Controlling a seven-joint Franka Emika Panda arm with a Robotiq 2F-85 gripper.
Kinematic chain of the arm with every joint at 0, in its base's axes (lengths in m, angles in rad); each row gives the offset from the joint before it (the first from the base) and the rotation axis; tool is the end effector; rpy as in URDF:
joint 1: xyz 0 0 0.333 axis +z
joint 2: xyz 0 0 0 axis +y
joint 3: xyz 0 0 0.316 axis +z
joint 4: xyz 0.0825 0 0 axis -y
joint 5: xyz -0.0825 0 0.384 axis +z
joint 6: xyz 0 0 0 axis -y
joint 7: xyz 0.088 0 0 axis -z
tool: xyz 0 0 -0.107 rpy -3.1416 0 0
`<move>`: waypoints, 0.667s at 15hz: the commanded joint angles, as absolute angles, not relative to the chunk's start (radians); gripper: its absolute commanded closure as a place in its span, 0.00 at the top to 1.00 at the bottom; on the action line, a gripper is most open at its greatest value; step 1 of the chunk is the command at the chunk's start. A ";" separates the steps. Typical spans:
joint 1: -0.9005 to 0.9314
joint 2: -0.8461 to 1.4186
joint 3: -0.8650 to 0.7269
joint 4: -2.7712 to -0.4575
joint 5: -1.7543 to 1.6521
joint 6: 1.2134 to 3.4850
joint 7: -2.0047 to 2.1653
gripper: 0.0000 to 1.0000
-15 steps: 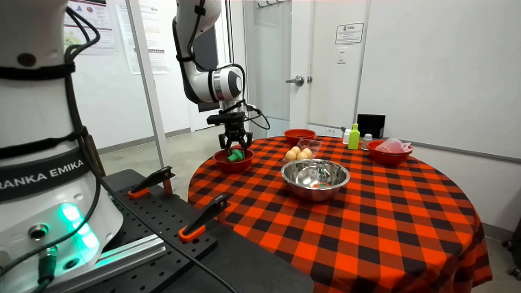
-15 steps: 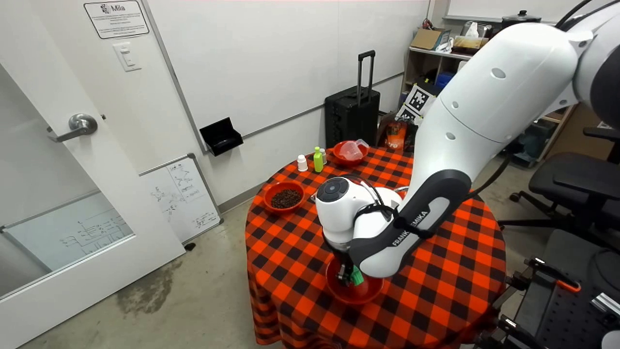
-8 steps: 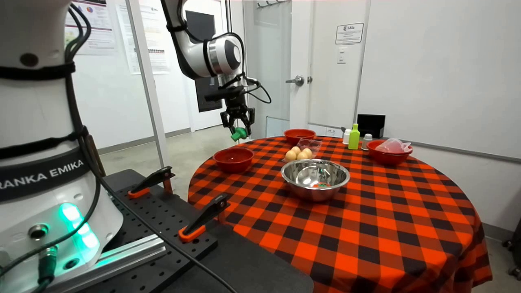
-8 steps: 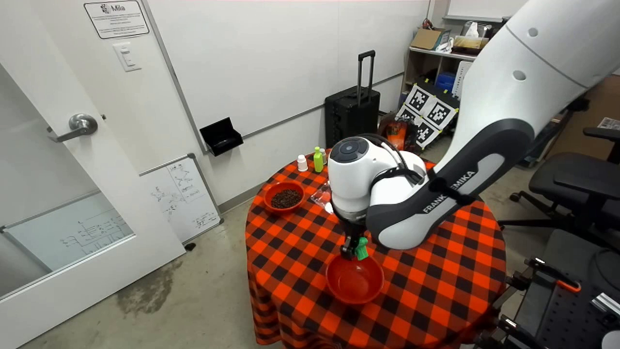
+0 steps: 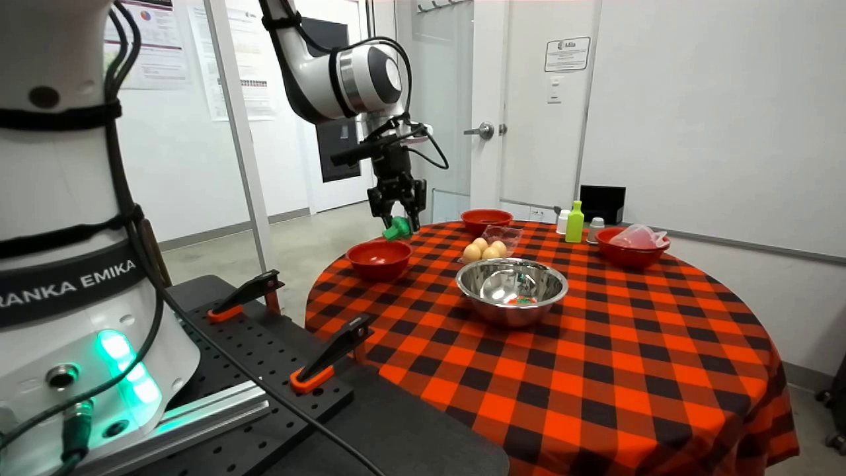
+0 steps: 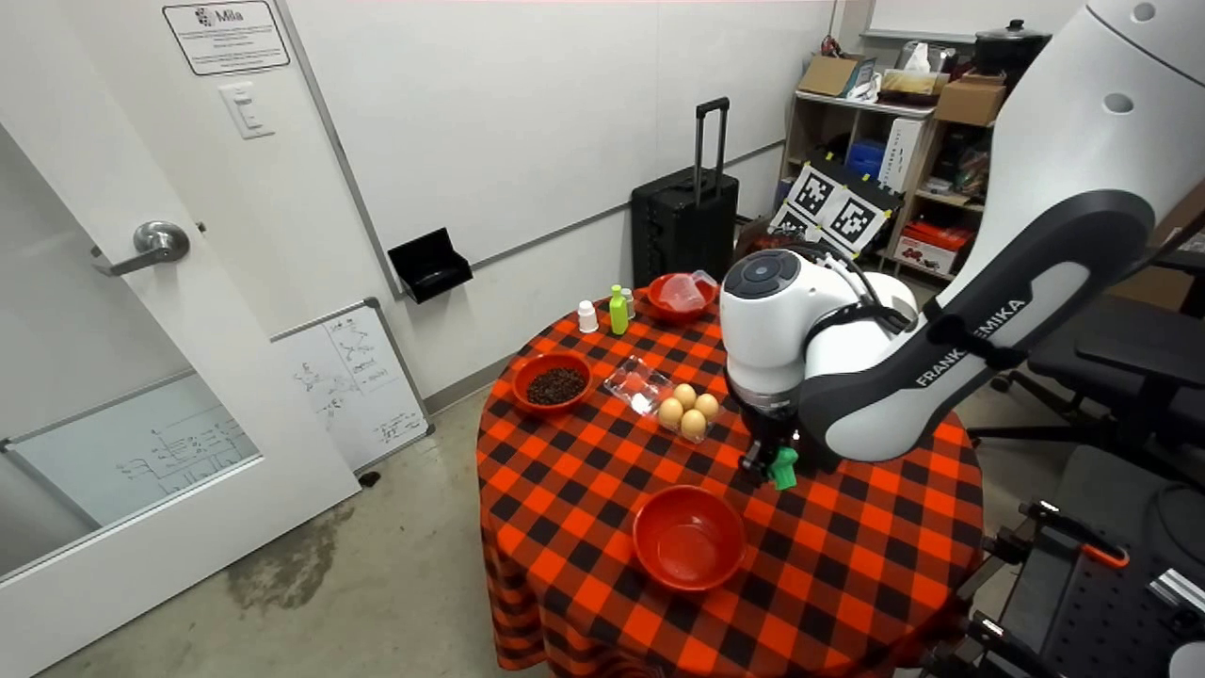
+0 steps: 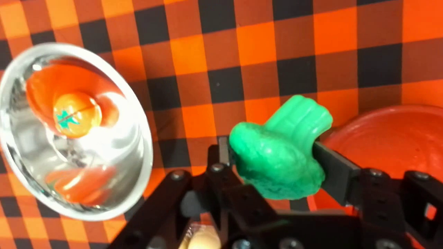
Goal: Put the broccoli toy on the table
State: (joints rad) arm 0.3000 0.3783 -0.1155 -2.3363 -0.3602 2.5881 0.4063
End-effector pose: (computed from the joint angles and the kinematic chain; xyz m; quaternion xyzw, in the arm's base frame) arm 0.4915 0.0952 0.1641 0.9910 0.0512 -0.0304 0.1197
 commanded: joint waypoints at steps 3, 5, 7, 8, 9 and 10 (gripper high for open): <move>0.252 0.386 -0.139 -2.407 -0.367 2.606 0.458 0.31; 0.240 0.414 -0.138 -2.387 -0.364 2.601 0.451 0.31; 0.236 0.444 -0.138 -2.361 -0.364 2.603 0.447 0.31; 0.235 0.460 -0.137 -2.348 -0.362 2.608 0.444 0.31; 0.234 0.478 -0.134 -2.329 -0.357 2.610 0.438 0.31; 0.235 0.493 -0.133 -2.313 -0.353 2.611 0.434 0.31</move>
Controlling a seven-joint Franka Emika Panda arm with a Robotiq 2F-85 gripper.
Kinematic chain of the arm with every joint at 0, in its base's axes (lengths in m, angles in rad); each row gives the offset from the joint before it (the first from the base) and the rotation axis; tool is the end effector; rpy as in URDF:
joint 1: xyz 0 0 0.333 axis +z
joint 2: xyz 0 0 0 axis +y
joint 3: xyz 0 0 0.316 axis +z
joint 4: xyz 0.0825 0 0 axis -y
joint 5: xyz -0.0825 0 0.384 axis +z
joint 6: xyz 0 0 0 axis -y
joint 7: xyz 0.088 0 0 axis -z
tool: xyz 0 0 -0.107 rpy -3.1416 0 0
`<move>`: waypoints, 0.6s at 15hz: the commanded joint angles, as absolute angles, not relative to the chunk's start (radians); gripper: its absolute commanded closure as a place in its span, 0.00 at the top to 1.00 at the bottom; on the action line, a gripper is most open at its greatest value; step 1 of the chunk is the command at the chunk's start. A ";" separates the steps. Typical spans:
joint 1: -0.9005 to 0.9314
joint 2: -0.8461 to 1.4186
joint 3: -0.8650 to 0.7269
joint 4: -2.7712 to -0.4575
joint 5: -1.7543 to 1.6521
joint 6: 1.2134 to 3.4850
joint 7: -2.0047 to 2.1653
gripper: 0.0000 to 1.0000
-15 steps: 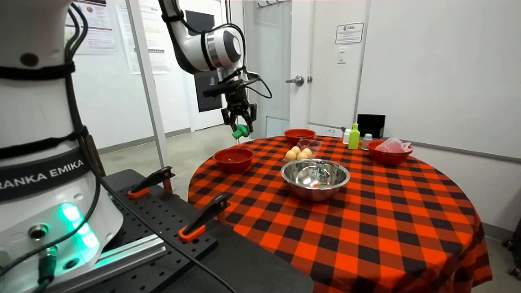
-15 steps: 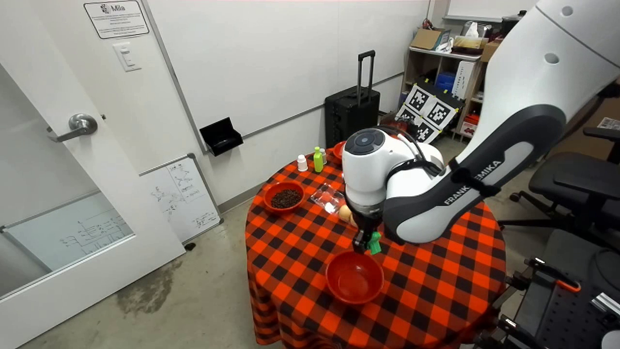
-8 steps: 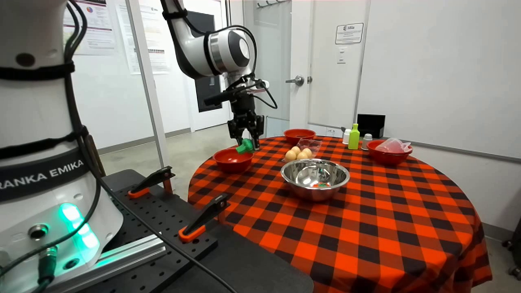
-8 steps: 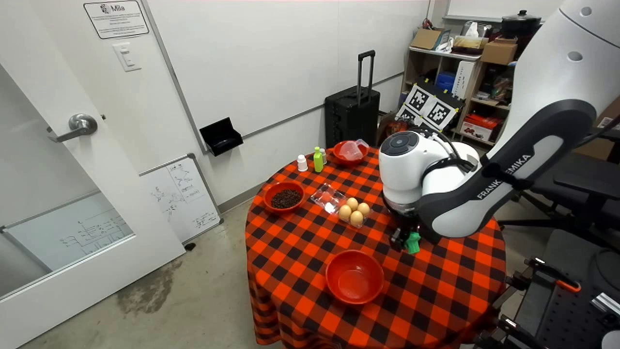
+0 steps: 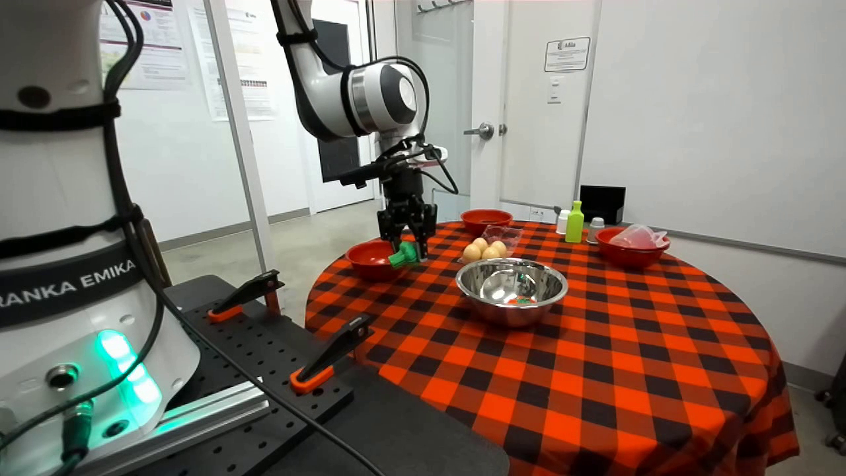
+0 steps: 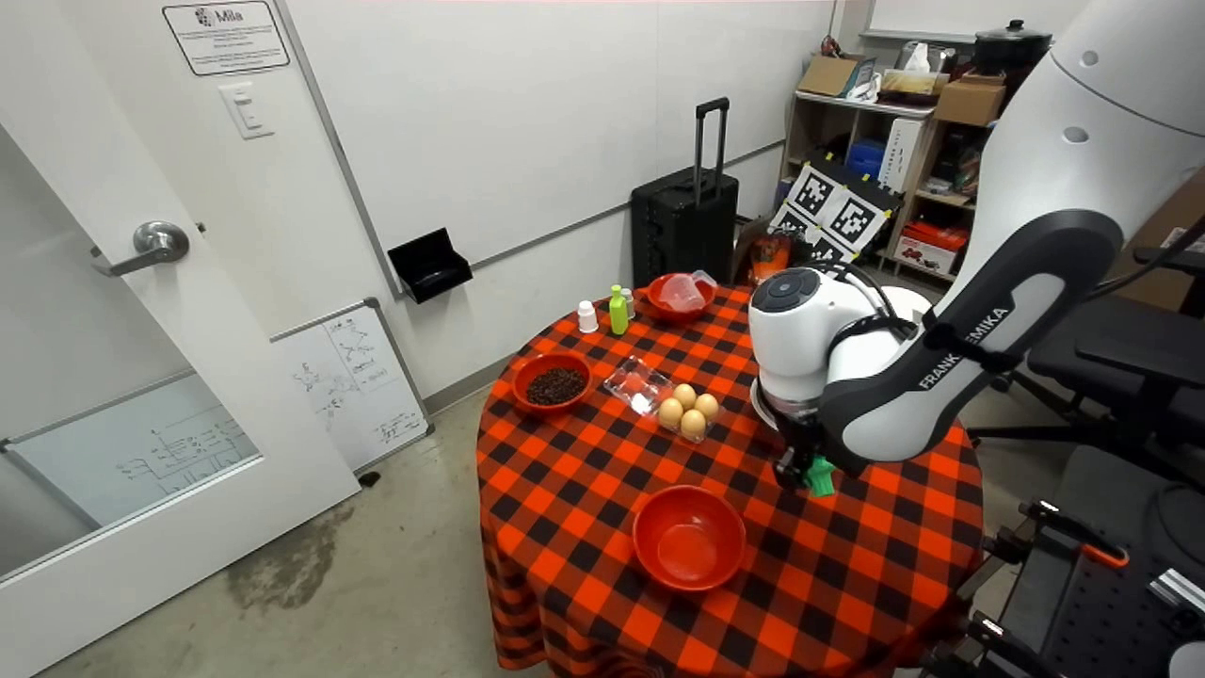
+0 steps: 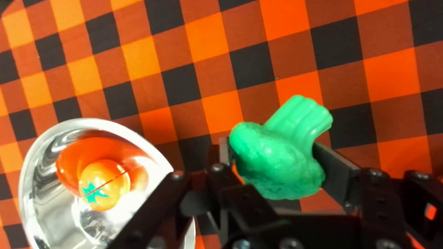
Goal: Put the broccoli toy on the table
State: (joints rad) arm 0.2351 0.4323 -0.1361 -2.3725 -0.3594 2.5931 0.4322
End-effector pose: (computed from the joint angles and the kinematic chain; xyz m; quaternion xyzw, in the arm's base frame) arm 0.4728 0.0480 0.1283 0.9888 0.0005 -0.0748 0.1295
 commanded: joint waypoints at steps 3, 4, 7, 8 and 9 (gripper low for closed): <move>0.234 0.563 -0.126 -2.246 -0.336 2.607 0.419 0.31; 0.234 0.582 -0.125 -2.229 -0.330 2.605 0.417 0.31; 0.229 0.653 -0.117 -2.176 -0.300 2.602 0.404 0.31; 0.229 0.671 -0.116 -2.163 -0.292 2.601 0.401 0.31; 0.230 0.689 -0.117 -2.149 -0.283 2.600 0.401 0.31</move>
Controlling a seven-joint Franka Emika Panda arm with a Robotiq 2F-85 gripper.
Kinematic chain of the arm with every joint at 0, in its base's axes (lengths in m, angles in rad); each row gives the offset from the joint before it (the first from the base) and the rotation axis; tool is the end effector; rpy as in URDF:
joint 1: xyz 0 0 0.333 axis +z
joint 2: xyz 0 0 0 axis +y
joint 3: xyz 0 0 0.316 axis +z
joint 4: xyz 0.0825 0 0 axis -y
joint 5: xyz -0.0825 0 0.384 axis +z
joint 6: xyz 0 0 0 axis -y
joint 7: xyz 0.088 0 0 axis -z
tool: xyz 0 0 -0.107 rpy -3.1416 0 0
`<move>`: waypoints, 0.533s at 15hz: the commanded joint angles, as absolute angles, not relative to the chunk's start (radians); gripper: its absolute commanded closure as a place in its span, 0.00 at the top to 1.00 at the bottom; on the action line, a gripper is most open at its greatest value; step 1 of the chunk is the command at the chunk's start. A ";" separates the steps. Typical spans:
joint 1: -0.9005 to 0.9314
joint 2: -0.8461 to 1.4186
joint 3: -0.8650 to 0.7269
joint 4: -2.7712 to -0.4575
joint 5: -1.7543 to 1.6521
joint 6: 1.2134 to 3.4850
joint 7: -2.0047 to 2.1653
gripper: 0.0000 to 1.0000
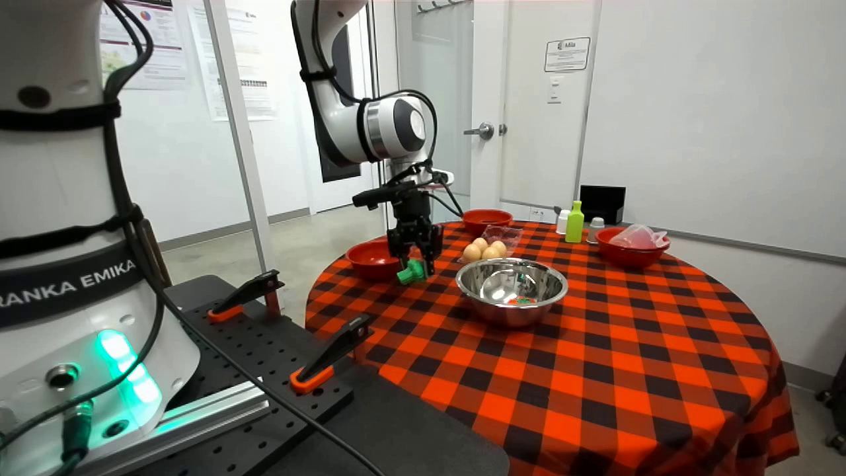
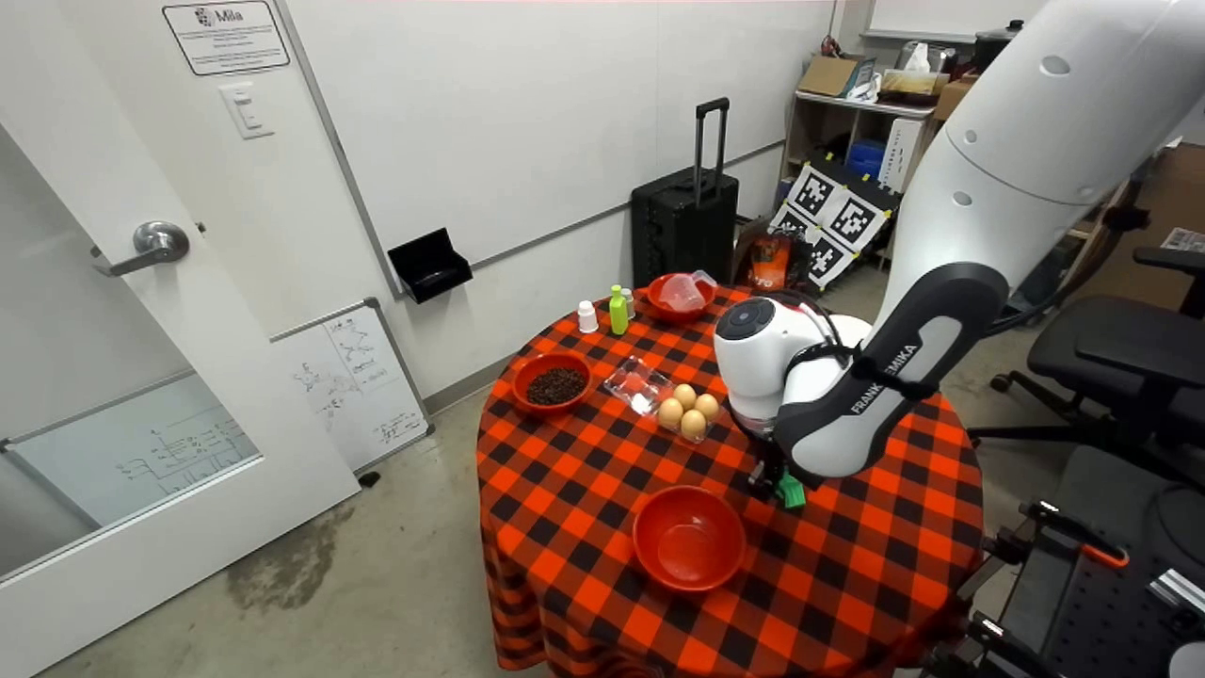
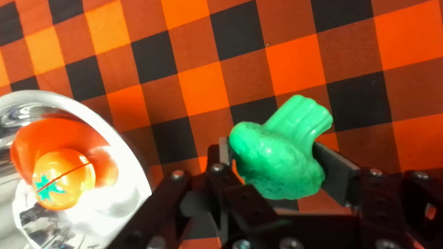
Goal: Put the broccoli toy on the table
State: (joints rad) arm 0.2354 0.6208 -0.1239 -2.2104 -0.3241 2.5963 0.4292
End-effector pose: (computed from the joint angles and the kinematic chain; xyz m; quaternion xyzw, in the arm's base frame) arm 0.5044 0.0561 0.0788 0.9876 -0.0026 -0.0859 0.1315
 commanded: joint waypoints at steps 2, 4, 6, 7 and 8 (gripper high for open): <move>0.230 0.717 -0.118 -2.127 -0.263 2.595 0.398 0.31; 0.230 0.737 -0.121 -2.111 -0.244 2.591 0.398 0.31; 0.231 0.745 -0.125 -2.103 -0.227 2.589 0.398 0.81; 0.231 0.748 -0.127 -2.100 -0.222 2.588 0.398 0.82; 0.233 0.748 -0.130 -2.099 -0.218 2.587 0.399 0.87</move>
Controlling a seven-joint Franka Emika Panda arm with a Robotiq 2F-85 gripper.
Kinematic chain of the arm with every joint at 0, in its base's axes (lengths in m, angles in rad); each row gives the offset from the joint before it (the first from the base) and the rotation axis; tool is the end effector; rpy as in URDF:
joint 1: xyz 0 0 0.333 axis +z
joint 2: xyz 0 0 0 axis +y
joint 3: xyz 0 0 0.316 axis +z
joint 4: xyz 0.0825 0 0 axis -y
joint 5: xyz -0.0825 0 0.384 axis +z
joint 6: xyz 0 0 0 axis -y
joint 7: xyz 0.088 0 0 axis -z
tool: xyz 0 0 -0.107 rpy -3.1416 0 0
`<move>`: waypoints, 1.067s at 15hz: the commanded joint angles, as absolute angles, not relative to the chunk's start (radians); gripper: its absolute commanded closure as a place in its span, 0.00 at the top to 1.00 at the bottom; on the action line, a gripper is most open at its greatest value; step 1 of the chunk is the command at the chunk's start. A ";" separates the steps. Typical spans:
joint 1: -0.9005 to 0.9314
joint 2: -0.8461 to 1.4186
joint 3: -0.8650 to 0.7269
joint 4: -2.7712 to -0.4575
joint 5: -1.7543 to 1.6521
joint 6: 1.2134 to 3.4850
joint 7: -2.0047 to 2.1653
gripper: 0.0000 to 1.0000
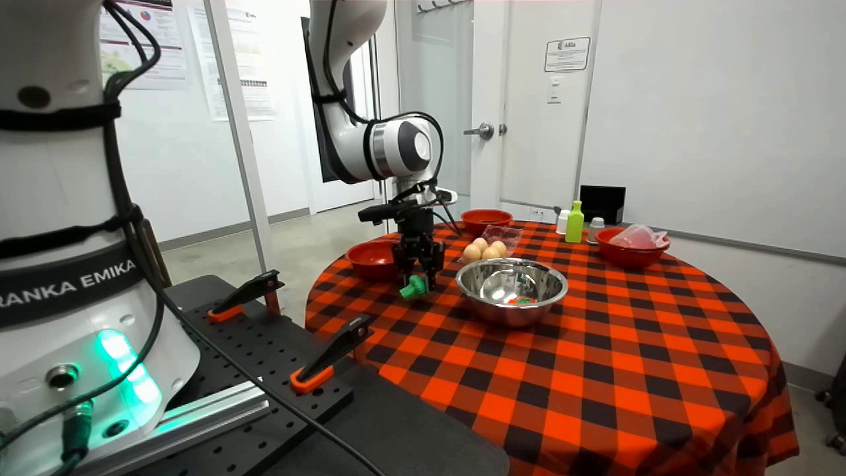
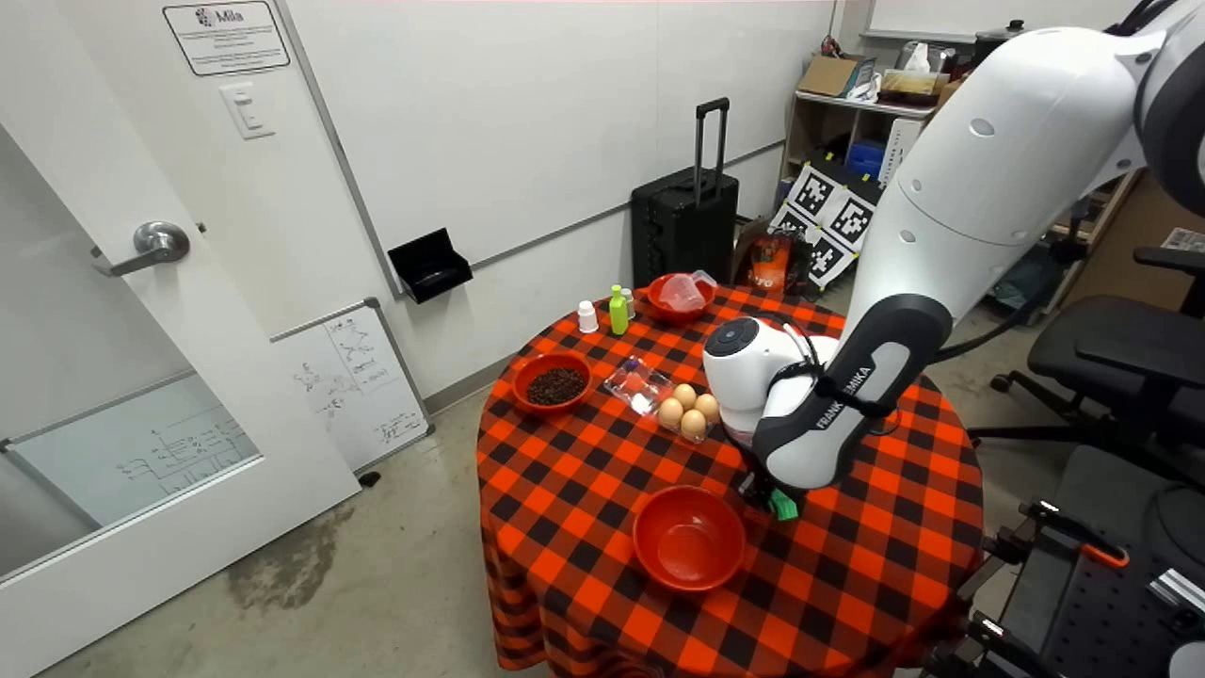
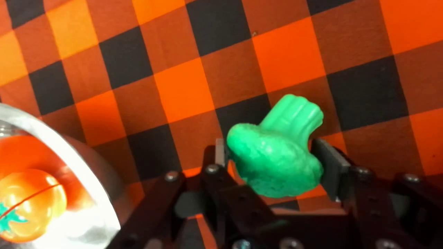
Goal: Put the broccoli toy on the table
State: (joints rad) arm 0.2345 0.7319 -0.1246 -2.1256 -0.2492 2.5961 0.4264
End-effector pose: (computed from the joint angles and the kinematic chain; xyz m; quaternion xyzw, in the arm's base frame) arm 0.5148 0.0540 0.0438 0.9865 -0.0321 -0.1012 0.1245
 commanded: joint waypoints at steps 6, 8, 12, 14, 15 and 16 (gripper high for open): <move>0.243 0.715 -0.151 -2.128 -0.218 2.599 0.411 1.00; 0.250 0.687 -0.159 -2.150 -0.223 2.609 0.419 1.00; 0.261 0.612 -0.175 -2.199 -0.232 2.619 0.436 1.00; 0.269 0.564 -0.176 -2.229 -0.244 2.620 0.432 1.00; 0.273 0.540 -0.175 -2.243 -0.251 2.619 0.433 1.00; 0.285 0.505 -0.174 -2.264 -0.264 2.622 0.437 1.00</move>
State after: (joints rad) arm 0.2506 0.6097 -0.1618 -2.1797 -0.2386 2.5976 0.4285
